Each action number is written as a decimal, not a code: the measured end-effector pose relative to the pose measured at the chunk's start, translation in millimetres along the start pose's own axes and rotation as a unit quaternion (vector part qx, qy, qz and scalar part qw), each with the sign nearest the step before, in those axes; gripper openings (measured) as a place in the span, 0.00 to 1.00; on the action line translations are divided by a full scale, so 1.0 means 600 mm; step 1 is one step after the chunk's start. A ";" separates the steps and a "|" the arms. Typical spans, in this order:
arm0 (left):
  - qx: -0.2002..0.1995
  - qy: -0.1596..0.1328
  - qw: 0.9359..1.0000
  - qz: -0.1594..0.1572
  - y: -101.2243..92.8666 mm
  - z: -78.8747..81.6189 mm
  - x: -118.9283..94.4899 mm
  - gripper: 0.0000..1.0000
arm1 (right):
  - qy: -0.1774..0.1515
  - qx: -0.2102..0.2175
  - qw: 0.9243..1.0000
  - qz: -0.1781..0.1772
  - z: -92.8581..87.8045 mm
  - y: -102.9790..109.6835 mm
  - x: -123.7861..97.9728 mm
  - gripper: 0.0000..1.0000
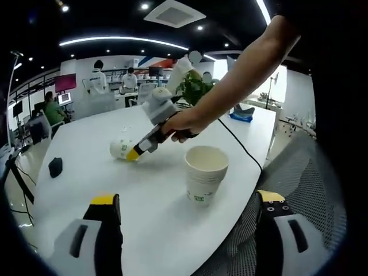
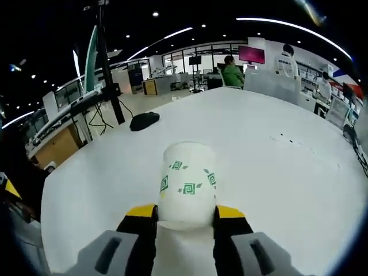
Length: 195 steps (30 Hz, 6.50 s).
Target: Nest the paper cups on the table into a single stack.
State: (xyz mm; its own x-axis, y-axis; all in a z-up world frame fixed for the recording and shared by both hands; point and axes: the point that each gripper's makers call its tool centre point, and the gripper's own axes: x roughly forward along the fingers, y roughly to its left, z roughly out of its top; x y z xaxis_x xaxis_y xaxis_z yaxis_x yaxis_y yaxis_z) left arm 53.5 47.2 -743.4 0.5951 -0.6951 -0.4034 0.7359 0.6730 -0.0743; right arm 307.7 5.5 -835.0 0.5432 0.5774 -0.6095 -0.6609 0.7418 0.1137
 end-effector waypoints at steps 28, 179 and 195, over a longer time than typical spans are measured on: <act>-0.023 -0.019 1.000 -0.005 0.006 0.013 -0.006 0.93 | -0.031 -0.007 1.000 0.002 -0.002 0.020 -0.105 0.35; 0.270 0.220 0.887 -0.304 -0.111 0.037 0.096 0.00 | -0.129 -0.062 0.990 0.001 -0.131 0.178 -0.417 0.60; 0.270 0.218 0.885 -0.310 -0.111 0.040 0.087 0.00 | -0.125 -0.063 0.990 0.000 -0.134 0.179 -0.416 0.59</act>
State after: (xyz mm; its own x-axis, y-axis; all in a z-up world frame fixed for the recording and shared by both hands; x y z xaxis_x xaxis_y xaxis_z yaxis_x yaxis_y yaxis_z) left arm 43.2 -39.7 -737.6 -0.0723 -0.6456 -0.7603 0.9945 -0.1045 -0.0058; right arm 59.3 -86.3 -733.7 0.6445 0.6552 -0.3942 -0.7114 0.7028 0.0048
